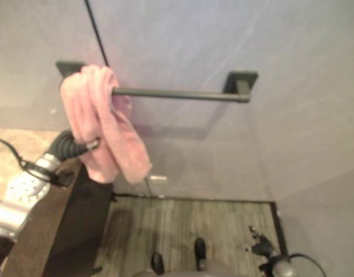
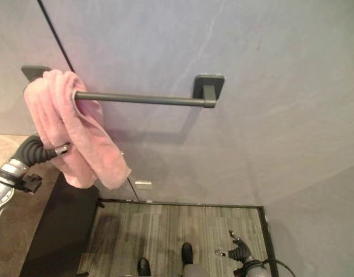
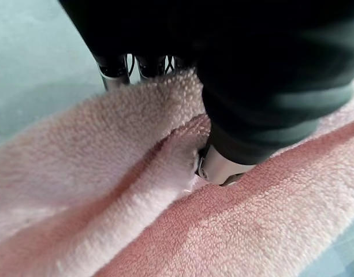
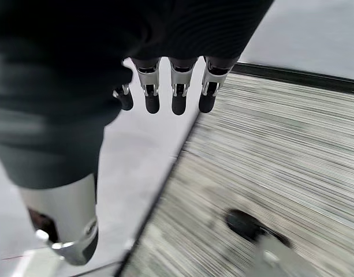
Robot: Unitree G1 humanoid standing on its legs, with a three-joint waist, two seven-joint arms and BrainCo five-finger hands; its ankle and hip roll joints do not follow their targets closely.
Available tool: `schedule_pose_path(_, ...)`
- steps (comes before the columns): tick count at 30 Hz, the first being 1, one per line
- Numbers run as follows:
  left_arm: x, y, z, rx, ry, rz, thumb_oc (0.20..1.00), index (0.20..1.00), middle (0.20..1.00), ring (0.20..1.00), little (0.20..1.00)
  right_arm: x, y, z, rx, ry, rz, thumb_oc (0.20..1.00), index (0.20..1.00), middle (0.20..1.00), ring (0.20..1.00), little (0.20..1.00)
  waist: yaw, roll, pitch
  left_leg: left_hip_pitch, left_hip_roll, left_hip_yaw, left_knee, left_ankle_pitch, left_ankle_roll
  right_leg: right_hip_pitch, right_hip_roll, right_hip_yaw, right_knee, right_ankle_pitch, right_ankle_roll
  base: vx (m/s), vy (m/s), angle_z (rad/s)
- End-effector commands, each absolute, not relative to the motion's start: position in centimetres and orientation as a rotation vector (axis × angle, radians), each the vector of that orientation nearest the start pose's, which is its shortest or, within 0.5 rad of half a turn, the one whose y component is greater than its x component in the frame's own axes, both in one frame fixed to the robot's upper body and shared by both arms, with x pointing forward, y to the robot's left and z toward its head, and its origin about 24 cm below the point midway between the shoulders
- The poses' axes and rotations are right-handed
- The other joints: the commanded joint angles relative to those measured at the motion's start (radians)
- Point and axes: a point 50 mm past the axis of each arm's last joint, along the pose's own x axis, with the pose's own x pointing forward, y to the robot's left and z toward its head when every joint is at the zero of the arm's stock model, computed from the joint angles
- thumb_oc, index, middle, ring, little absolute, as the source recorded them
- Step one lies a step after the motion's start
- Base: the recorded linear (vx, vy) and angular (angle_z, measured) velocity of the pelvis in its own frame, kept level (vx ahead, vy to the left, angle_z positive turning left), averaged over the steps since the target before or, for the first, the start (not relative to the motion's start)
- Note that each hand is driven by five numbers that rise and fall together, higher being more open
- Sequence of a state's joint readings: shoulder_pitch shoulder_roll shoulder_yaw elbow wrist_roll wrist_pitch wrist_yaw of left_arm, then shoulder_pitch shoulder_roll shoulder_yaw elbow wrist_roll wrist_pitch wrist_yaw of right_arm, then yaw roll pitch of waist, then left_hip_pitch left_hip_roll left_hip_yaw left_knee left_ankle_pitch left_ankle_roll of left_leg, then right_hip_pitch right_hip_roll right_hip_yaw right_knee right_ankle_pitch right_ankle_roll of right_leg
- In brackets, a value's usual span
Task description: Put brush and paste in cup on sink, flatten towel.
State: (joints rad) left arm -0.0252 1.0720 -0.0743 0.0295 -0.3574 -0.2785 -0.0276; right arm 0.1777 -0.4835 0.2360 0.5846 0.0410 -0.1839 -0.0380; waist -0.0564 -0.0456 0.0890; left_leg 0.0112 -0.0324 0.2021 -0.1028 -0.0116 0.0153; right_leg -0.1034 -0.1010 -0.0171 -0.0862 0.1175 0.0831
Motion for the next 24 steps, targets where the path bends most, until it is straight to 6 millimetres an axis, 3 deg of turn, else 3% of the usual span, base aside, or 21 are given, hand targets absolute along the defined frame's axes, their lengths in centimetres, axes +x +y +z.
schedule_pose_path(1,25.7,29.5,18.4,0.718,-0.348,-0.126,0.275,0.275,0.275,0.275,0.275,19.3,-26.1,-4.5,-0.458,0.405,0.083,1.000,1.000,1.000,1.000,1.000,-0.014,0.012,0.004,-0.011,-0.010,-0.012,0.015,-0.076,0.038,0.084,-0.024,-0.010,-0.001,-0.079,0.061,-0.02,0.008,-0.06)
schedule_pose_path(3,25.8,29.3,18.4,0.716,-0.350,-0.131,0.275,0.275,0.275,0.275,0.275,20.8,-25.2,-2.5,-0.450,0.301,0.127,1.000,1.000,1.000,1.000,1.000,-0.010,0.012,0.004,-0.010,-0.012,-0.011,0.015,-0.076,0.039,0.086,-0.025,-0.011,-0.001,-0.079,0.061,-0.04,0.010,-0.04)
schedule_pose_path(4,25.9,29.1,18.5,0.722,-0.354,-0.131,0.266,0.266,0.266,0.266,0.266,22.6,-23.6,0.1,-0.462,0.175,0.195,1.000,1.000,1.000,1.000,1.000,-0.003,0.012,0.006,-0.010,-0.012,-0.011,0.015,-0.076,0.041,0.086,-0.026,-0.011,-0.001,-0.078,0.061,-0.04,0.009,-0.02)
schedule_pose_path(5,25.9,29.1,18.5,0.721,-0.354,-0.131,0.266,0.266,0.266,0.266,0.266,22.6,-23.6,0.1,-0.462,0.175,0.195,1.000,1.000,1.000,1.000,1.000,-0.003,0.012,0.007,-0.009,-0.012,-0.011,0.015,-0.076,0.041,0.086,-0.026,-0.012,-0.001,-0.078,0.062,-0.06,0.000,-0.02)
schedule_pose_path(7,26.2,28.8,18.9,0.732,-0.371,-0.130,0.247,0.247,0.247,0.247,0.247,24.8,-21.0,2.8,-0.406,0.052,0.276,1.000,1.000,1.000,1.000,1.000,0.011,0.009,0.009,-0.012,-0.013,-0.011,0.015,-0.072,0.042,0.084,-0.027,-0.015,-0.001,-0.079,0.060,-0.06,-0.008,0.02)
schedule_pose_path(8,26.5,28.5,19.0,0.726,-0.375,-0.133,0.238,0.238,0.238,0.238,0.238,26.3,-18.3,5.4,-0.420,-0.065,0.375,1.000,1.000,1.000,1.000,1.000,0.025,0.007,0.010,-0.013,-0.014,-0.012,0.015,-0.070,0.043,0.083,-0.028,-0.015,-0.001,-0.078,0.059,-0.07,-0.006,0.05)
schedule_pose_path(11,26.9,28.0,19.5,0.715,-0.396,-0.138,0.247,0.247,0.247,0.247,0.247,28.6,-14.0,9.2,-0.363,-0.213,0.501,1.000,1.000,1.000,1.000,1.000,0.051,-0.001,0.019,-0.020,-0.014,-0.011,0.015,-0.066,0.043,0.079,-0.028,-0.015,-0.001,-0.073,0.055,-0.07,-0.002,0.02)
schedule_pose_path(14,27.0,28.0,19.7,0.711,-0.400,-0.134,0.247,0.247,0.247,0.247,0.247,29.1,-13.3,9.8,-0.346,-0.230,0.517,1.000,1.000,1.000,1.000,1.000,0.055,-0.004,0.021,-0.023,-0.015,-0.011,0.015,-0.065,0.043,0.076,-0.028,-0.014,-0.001,-0.072,0.054,-0.04,0.002,0.02)
schedule_pose_path(17,27.2,27.8,20.8,0.717,-0.429,-0.124,0.225,0.225,0.225,0.225,0.225,30.8,-10.5,13.8,-0.398,-0.347,0.598,1.000,1.000,1.000,1.000,1.000,0.078,-0.017,0.029,-0.044,-0.015,-0.018,0.015,-0.055,0.043,0.060,-0.028,-0.019,-0.001,-0.065,0.050,-0.06,0.006,0.10)
schedule_pose_path(24,27.3,27.7,21.6,0.713,-0.462,-0.105,0.200,0.200,0.200,0.200,0.200,32.3,-8.5,16.9,-0.470,-0.444,0.606,1.000,1.000,1.000,1.000,1.000,0.095,-0.033,0.038,-0.065,-0.015,-0.025,0.015,-0.046,0.044,0.044,-0.027,-0.022,-0.001,-0.057,0.047,-0.02,0.006,0.00)
